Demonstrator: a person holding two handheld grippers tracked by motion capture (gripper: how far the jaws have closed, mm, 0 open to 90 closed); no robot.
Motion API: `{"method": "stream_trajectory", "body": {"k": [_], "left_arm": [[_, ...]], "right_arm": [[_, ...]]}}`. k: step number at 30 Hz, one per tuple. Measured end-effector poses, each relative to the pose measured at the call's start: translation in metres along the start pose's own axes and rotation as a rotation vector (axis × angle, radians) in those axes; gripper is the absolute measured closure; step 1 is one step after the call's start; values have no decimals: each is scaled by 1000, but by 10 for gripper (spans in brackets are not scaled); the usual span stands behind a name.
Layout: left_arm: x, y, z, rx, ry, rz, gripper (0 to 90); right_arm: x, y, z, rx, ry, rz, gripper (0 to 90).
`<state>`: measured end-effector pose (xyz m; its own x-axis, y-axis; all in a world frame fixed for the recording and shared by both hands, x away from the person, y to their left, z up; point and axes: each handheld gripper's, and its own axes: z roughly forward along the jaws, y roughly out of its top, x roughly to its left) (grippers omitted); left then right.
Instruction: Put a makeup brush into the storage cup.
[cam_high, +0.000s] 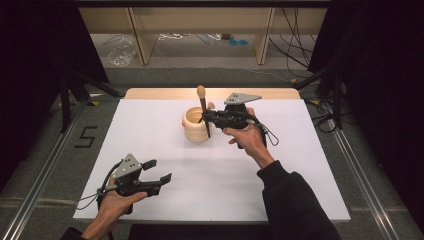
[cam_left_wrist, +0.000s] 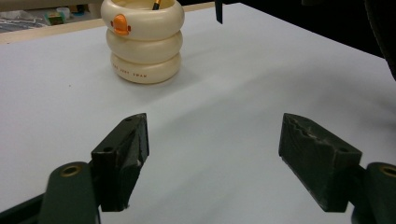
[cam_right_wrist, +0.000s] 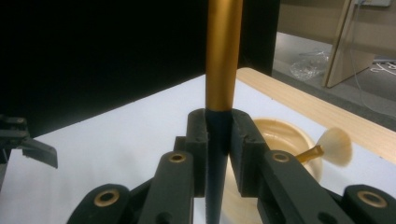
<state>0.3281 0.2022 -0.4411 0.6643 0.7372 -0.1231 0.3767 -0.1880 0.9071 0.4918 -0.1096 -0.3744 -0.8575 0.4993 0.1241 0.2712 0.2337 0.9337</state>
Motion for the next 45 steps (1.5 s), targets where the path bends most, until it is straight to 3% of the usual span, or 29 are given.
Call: {"method": "stream_trajectory", "body": {"k": [2, 3, 4, 9, 11, 13, 14, 15, 16, 17, 18, 19, 24, 25, 26, 27, 31, 32, 40, 41, 45], "left_arm": [[2, 1, 0, -2, 7, 28, 245], [2, 1, 0, -9, 8, 22, 245], [4, 1, 0, -7, 18, 50, 245], [0, 0, -1, 8, 10, -11, 234], [2, 1, 0, -1, 7, 22, 226], [2, 1, 0, 2, 9, 17, 226], [4, 1, 0, 0, 14, 50, 225], [4, 1, 0, -1, 17, 54, 223], [2, 1, 0, -2, 18, 35, 222], [3, 1, 1, -10, 24, 50, 221], [2, 1, 1, -6, 22, 40, 218], [-1, 0, 0, 10, 20, 9, 213], [-1, 0, 0, 3, 18, -11, 181], [27, 14, -4, 14, 107, 420, 176], [27, 15, -4, 18, 96, 427, 172], [24, 13, -3, 13, 54, 393, 168], [22, 12, -2, 13, 55, 363, 161], [-1, 0, 0, 3, 9, 2, 160], [-1, 0, -1, 4, 10, 6, 160], [0, 1, -1, 3, 6, 26, 160], [-1, 0, -1, 6, 7, 13, 160]], "right_arm": [[-1, 3, 1, 0, -11, -5, 796], [-2, 5, 2, 0, -11, -4, 796], [-3, 7, 3, 0, -12, -6, 796], [-7, 16, 7, -9, -21, -4, 796], [-7, 19, 8, -10, -19, -4, 796], [-8, 20, 9, -8, -27, -7, 796], [-8, 21, 9, -9, -29, -6, 796], [-9, 22, 9, -9, -31, -6, 796], [-9, 22, 10, -15, -28, -5, 796], [-10, 23, 10, -14, -29, -2, 796], [-10, 24, 11, -13, -35, 2, 796], [-11, 25, 12, -15, -36, 0, 796], [-13, 29, 17, -19, -46, 6, 796], [-13, 29, 19, -22, -46, 5, 796], [-13, 29, 20, -22, -54, 9, 796], [-13, 29, 21, -23, -53, 8, 796], [-16, 29, 26, -36, -67, 15, 796], [-17, 29, 27, -44, -73, 8, 796], [-21, 31, 33, -34, -93, 12, 796], [-22, 32, 35, -42, -91, 12, 796], [-24, 31, 39, -32, -96, 11, 796]]}}
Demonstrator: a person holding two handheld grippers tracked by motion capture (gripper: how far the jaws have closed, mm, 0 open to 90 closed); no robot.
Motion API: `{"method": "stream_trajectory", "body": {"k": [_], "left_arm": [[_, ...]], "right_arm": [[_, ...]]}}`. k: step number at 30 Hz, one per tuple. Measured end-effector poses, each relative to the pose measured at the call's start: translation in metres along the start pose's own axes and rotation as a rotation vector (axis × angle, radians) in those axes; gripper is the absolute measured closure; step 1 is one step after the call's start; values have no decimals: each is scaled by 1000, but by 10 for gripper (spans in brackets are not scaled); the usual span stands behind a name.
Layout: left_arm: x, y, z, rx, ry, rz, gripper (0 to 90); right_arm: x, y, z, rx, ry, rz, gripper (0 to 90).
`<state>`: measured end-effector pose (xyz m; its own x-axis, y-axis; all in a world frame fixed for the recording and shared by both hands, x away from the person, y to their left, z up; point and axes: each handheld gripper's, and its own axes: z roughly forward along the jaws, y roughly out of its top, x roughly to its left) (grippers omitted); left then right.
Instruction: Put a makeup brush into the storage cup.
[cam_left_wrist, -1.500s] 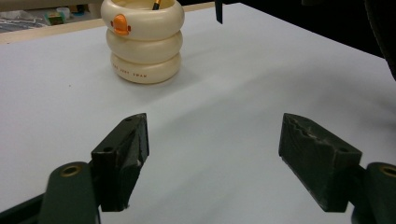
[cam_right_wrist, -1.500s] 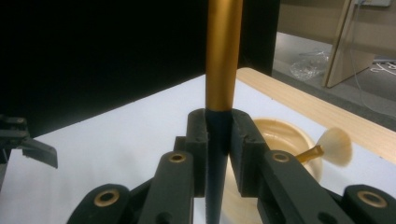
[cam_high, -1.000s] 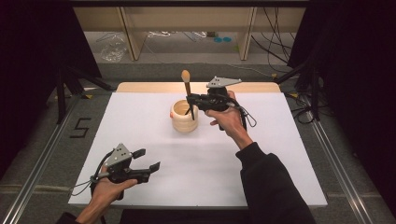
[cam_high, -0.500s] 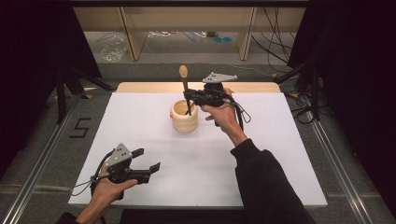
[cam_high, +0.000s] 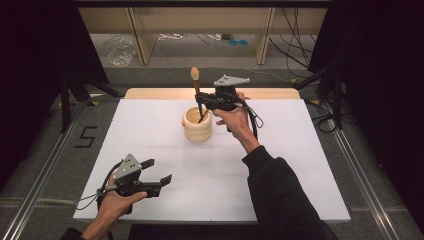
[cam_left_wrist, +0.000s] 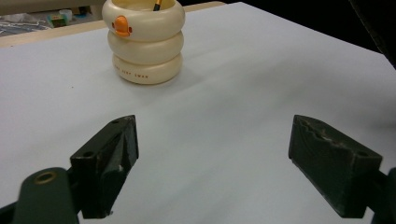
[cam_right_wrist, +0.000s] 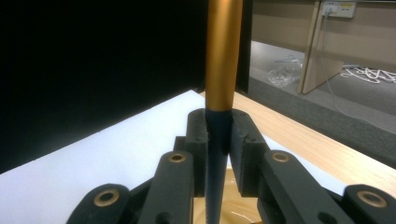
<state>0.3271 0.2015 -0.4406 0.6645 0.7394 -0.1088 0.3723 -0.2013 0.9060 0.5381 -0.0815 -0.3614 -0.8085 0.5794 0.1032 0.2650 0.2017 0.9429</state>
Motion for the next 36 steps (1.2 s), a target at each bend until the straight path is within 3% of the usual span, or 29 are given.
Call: {"method": "stream_trajectory", "body": {"k": [4, 6, 8, 9, 10, 11, 12, 15, 17, 20, 26, 34, 36], "left_arm": [[0, 0, 0, 2, 2, -2, 160], [1, 0, 0, 1, -2, 18, 160], [1, -1, 1, -4, -6, -3, 160], [4, 1, 1, -1, 12, 56, 160], [2, 0, 2, -13, -1, 21, 160], [3, 1, 0, 0, 11, 39, 160], [2, 0, 2, -13, 3, 21, 160], [5, 1, 1, -13, 6, 47, 160], [2, 0, 2, -16, 8, 14, 160], [1, -1, 0, -4, 26, 4, 160], [0, -1, 1, 2, 11, -19, 160], [0, -1, 1, 5, 2, -24, 161], [0, -1, 0, 9, 1, -22, 161]], "right_arm": [[-3, -3, 5, 6, -7, 7, 796], [-4, -5, 8, 1, -11, 6, 796], [-4, -5, 9, 5, -16, 10, 796], [-5, -6, 11, 2, -20, 5, 796], [-5, -6, 12, 5, -18, 14, 796], [-6, -7, 12, 6, -23, 15, 796], [-6, -8, 13, 4, -20, 15, 796], [-6, -10, 15, 9, -16, 14, 795], [-6, -11, 16, 6, -18, 21, 796], [-7, -12, 17, 2, -23, 21, 795], [-8, -16, 18, 7, -26, 28, 795], [-8, -26, 23, 36, -31, 48, 795], [-8, -27, 25, 26, -35, 35, 795]]}}
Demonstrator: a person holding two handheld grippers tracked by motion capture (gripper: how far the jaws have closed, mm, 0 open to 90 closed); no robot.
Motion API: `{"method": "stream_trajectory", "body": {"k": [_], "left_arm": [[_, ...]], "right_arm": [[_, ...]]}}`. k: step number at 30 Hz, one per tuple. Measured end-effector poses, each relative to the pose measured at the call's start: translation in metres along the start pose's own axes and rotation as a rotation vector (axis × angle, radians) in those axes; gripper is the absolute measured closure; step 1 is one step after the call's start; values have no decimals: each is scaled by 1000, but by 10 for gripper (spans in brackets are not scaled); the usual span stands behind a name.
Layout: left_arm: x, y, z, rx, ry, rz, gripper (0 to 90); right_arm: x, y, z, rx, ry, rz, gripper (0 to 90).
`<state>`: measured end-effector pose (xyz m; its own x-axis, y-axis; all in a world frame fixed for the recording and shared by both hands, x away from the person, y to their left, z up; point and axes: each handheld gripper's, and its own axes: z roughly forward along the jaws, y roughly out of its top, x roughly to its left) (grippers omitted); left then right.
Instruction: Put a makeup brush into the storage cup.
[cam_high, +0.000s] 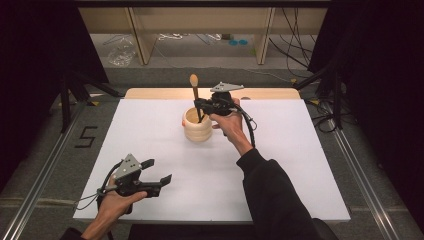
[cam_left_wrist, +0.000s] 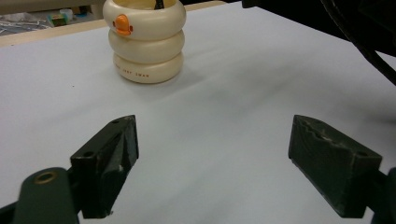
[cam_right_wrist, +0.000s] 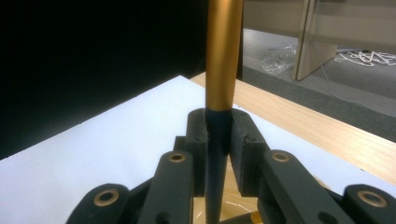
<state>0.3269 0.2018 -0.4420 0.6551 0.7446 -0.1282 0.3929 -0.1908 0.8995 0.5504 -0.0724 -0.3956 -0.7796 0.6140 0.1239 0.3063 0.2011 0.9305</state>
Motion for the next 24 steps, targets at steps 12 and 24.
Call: {"method": "stream_trajectory", "body": {"k": [12, 24], "left_arm": [[-1, 0, 0, 6, -1, -3, 161], [-1, 0, 0, 3, -5, -7, 161]], "right_arm": [[0, -10, 3, 11, -4, 10, 795], [2, -17, 6, 31, 5, 23, 756]]}}
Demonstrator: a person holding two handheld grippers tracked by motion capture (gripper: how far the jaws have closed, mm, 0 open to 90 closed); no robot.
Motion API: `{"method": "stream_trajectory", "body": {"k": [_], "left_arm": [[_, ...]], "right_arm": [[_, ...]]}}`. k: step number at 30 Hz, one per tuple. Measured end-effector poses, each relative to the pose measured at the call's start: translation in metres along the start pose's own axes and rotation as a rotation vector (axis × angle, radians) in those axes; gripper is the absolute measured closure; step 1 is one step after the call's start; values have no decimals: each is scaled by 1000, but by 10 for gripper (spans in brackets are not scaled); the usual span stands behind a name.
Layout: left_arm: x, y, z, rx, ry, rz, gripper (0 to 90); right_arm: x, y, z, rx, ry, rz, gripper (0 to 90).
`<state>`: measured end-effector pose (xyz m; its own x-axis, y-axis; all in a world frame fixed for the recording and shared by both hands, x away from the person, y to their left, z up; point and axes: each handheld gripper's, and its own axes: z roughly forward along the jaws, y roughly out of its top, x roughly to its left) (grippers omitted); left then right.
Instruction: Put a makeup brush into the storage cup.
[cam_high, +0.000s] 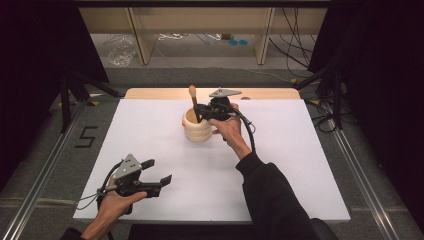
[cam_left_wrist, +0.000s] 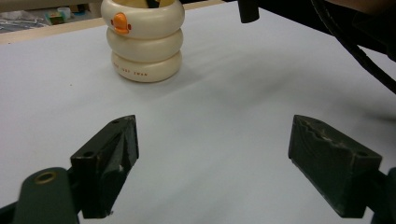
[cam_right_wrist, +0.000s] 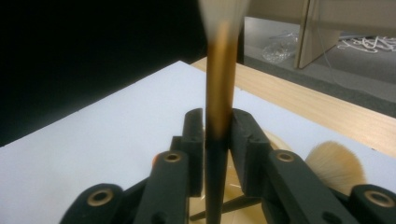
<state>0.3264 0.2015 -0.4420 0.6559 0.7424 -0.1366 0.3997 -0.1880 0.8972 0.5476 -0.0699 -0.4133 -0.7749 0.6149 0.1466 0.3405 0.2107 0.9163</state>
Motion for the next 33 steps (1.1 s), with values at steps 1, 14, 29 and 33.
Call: {"method": "stream_trajectory", "body": {"k": [1, 14, 29, 33], "left_arm": [[0, 0, 0, 0, 1, 0, 161], [0, 0, 0, 0, 0, -9, 161], [-1, 0, -1, -6, -5, -38, 161], [1, 0, 0, -8, -5, -17, 161]], "right_arm": [[1, 0, -1, 9, -5, 5, 741], [8, -2, -17, 42, -17, -11, 521], [18, 0, -49, 24, -23, -30, 391], [24, 0, -55, 14, -29, -34, 343]]}}
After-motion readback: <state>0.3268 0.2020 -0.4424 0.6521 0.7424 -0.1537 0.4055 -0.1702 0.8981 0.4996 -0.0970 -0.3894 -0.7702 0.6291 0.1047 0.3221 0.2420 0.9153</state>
